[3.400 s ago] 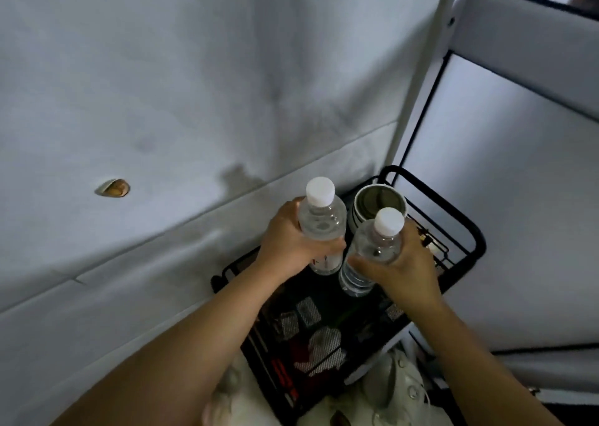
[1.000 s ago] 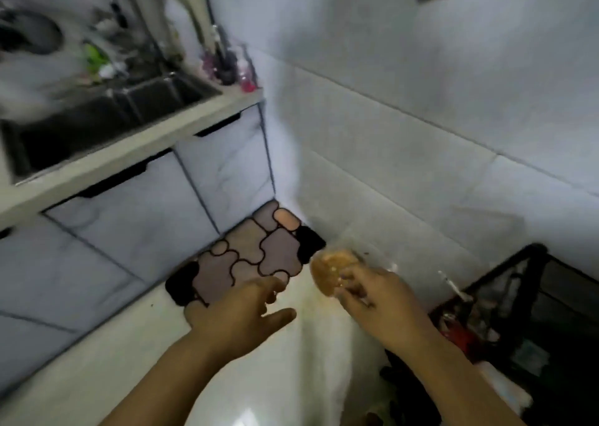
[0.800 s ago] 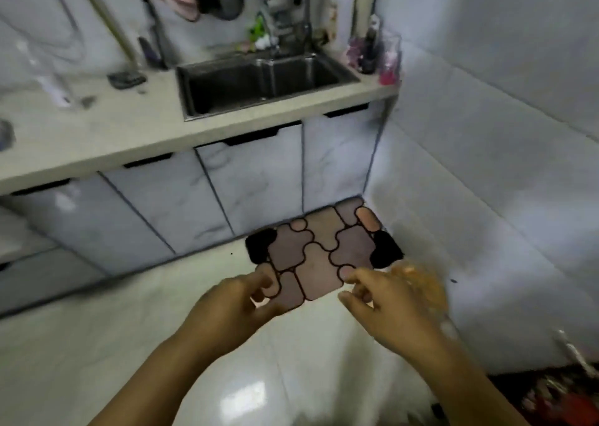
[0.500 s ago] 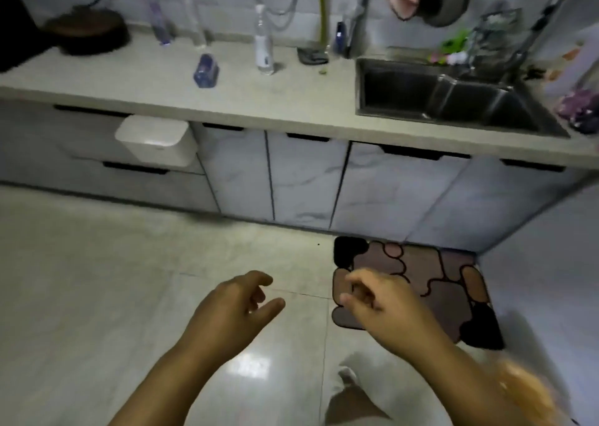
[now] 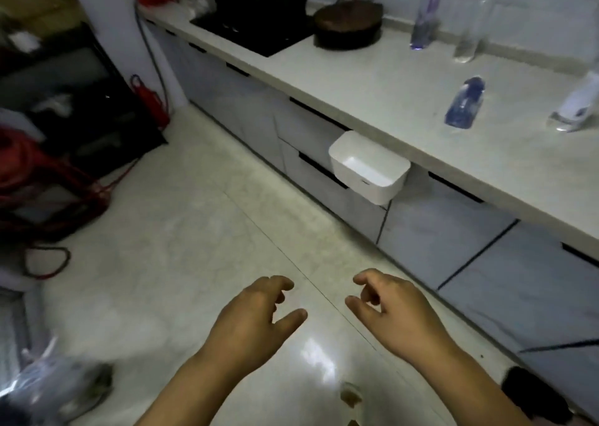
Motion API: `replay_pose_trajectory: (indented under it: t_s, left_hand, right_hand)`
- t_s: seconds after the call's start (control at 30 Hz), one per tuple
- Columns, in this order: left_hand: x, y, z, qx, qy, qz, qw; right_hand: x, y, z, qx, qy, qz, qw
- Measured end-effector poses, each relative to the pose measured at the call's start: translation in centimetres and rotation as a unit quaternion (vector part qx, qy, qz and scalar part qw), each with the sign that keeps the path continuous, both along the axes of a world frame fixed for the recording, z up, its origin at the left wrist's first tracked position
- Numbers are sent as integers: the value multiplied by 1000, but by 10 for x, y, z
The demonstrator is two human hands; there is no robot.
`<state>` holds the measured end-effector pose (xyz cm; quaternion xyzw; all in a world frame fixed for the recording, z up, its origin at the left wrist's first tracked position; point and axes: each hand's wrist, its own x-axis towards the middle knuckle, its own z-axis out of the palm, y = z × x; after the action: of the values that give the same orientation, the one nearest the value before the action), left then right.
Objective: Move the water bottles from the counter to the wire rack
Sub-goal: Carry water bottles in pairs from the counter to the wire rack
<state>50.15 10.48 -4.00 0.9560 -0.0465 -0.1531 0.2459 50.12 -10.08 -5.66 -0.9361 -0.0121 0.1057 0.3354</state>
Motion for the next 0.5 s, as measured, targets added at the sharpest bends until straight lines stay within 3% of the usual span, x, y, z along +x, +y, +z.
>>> replay_pose_trajectory:
  t_s: [0.27,0.5]
  left_hand:
    - [94,87,8,-35,-8,179,983]
    - [188,206,-9,-38,15,268,963]
  right_hand:
    - [159,103,18,1,11,154,988]
    - [284,219,6,0,7,179,984]
